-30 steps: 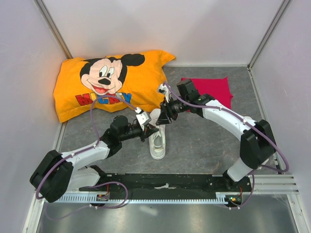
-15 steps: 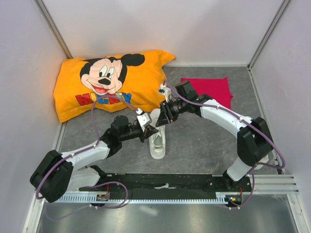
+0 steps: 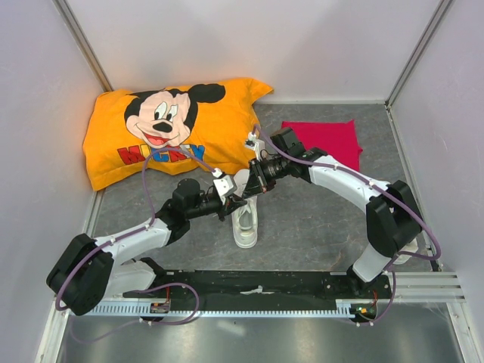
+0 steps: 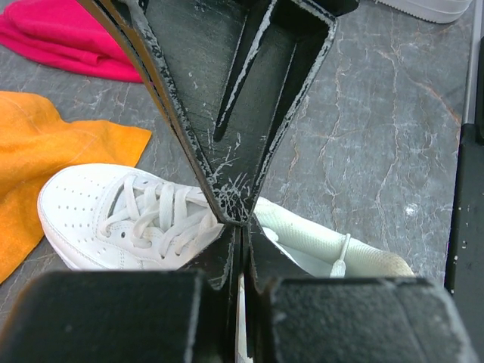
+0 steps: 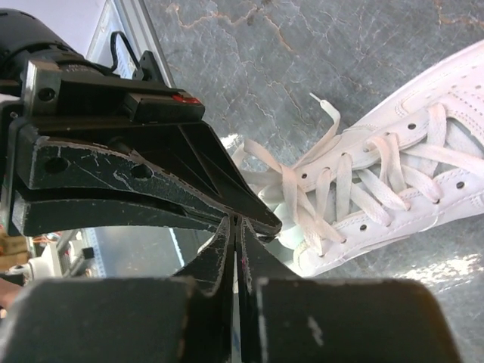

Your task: Tie the shoes

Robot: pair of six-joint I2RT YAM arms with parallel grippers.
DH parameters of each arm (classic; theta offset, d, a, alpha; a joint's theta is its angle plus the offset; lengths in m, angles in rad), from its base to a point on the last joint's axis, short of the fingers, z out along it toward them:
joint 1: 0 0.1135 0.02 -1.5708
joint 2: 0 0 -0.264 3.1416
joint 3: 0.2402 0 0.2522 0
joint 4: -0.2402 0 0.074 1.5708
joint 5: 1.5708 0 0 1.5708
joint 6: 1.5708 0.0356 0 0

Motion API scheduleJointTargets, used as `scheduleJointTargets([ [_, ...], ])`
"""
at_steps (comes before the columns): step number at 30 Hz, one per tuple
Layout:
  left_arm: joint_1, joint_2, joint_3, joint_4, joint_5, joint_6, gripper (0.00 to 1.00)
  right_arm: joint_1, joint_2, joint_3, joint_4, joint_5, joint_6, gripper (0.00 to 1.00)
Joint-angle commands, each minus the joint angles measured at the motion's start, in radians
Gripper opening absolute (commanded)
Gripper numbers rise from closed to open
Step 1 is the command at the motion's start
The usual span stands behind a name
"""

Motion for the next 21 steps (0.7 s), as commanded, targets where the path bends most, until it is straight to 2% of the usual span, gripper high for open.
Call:
scheduleJointTargets([
  [1,0.004,-0.015,0.038,-0.009,0.004,0.051,0.13,0.004,-0.012,-0.005,0.034,0.018,0.037,0.00],
  [3,0.004,-0.042,0.032,-0.021,-0.008,0.059,0.23,0.005,-0.015,-0.009,0.043,0.024,0.063,0.00],
  [4,0.004,-0.054,0.027,-0.024,-0.029,0.065,0.35,0.005,-0.017,-0.012,0.047,0.028,0.077,0.00],
  [7,0.004,-0.114,0.006,-0.040,-0.074,0.076,0.55,0.004,-0.024,-0.033,0.077,0.044,0.144,0.00],
  [10,0.004,-0.168,-0.014,-0.049,-0.097,0.088,0.64,0.002,-0.026,-0.044,0.095,0.042,0.195,0.00],
  [15,-0.009,-0.196,-0.030,-0.038,-0.109,0.125,0.67,0.001,-0.015,-0.055,0.127,0.039,0.291,0.00],
  [21,-0.041,-0.176,-0.028,-0.001,-0.157,0.179,0.62,-0.004,0.017,-0.039,0.164,0.027,0.365,0.00],
])
